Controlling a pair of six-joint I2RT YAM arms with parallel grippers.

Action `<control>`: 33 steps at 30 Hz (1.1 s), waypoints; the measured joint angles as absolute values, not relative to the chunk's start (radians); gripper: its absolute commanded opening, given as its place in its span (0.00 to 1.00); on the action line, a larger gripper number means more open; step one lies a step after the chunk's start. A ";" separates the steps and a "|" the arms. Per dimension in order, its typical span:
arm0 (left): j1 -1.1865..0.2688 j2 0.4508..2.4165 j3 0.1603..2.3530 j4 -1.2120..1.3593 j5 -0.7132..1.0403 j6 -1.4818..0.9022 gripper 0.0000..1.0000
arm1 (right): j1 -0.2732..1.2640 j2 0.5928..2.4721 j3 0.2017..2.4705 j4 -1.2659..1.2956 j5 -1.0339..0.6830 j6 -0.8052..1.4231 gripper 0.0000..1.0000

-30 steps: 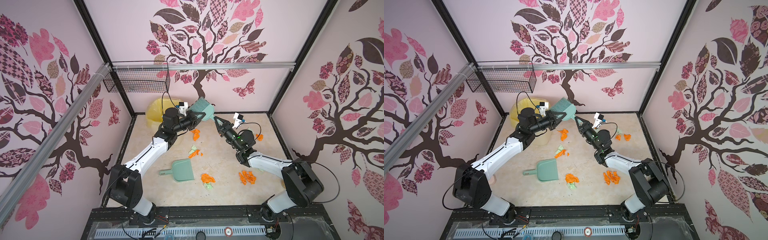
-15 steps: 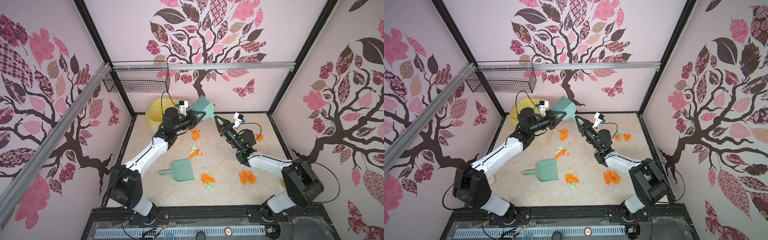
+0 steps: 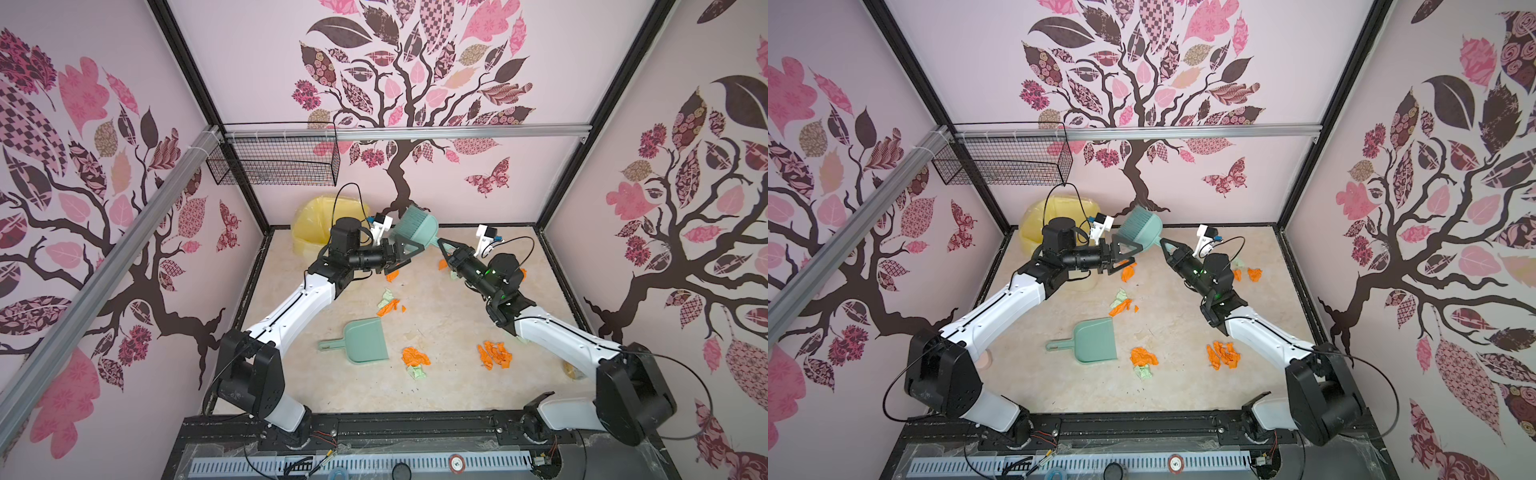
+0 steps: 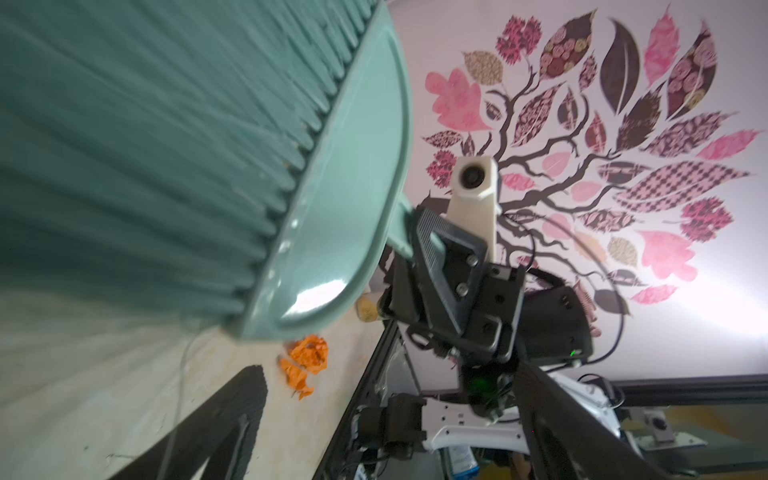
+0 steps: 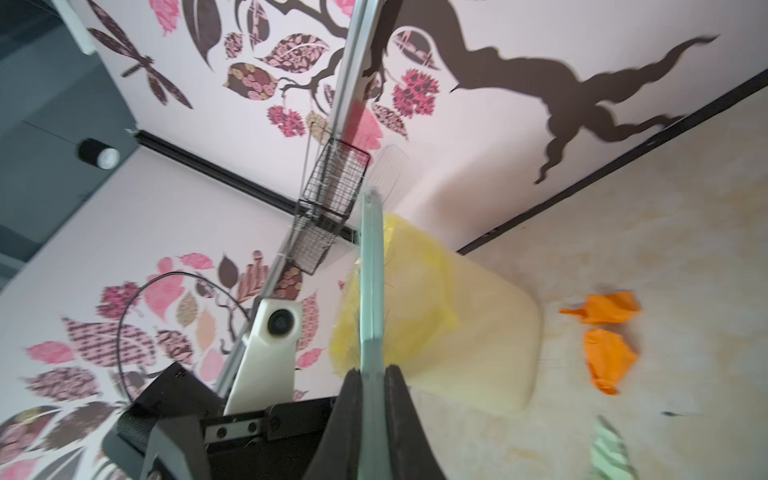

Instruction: Sweep away the paper scraps from the table

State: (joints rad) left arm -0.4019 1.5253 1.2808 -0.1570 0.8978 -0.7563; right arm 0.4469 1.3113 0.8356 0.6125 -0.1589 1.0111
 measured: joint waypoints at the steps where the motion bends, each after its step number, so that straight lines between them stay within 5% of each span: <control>1: -0.388 1.506 1.281 -0.239 0.902 -0.664 0.97 | 0.442 1.290 0.860 0.526 -0.142 0.964 0.00; 9: -0.341 1.097 1.224 -0.751 0.659 0.192 0.97 | 0.424 1.229 1.050 0.004 -0.036 0.685 0.00; 17: -0.326 0.707 0.791 -0.900 0.260 0.906 0.97 | 0.422 1.222 1.085 -0.257 -0.019 0.517 0.00; 22: -0.296 0.655 0.645 -0.948 0.188 1.137 0.97 | 0.422 1.199 1.047 -0.288 -0.024 0.505 0.00; 28: -0.081 0.746 0.640 -0.904 0.288 1.313 0.97 | 0.422 1.156 1.005 -0.313 -0.027 0.505 0.00; 33: -0.051 0.786 0.590 -0.851 0.340 1.394 0.97 | 0.422 1.139 1.005 -0.319 -0.027 0.503 0.00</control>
State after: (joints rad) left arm -0.0509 0.7860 0.5900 -0.8509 0.3397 1.3937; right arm 0.4221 1.1393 1.0046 -0.3191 -0.0265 0.5034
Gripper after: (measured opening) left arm 0.973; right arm 0.117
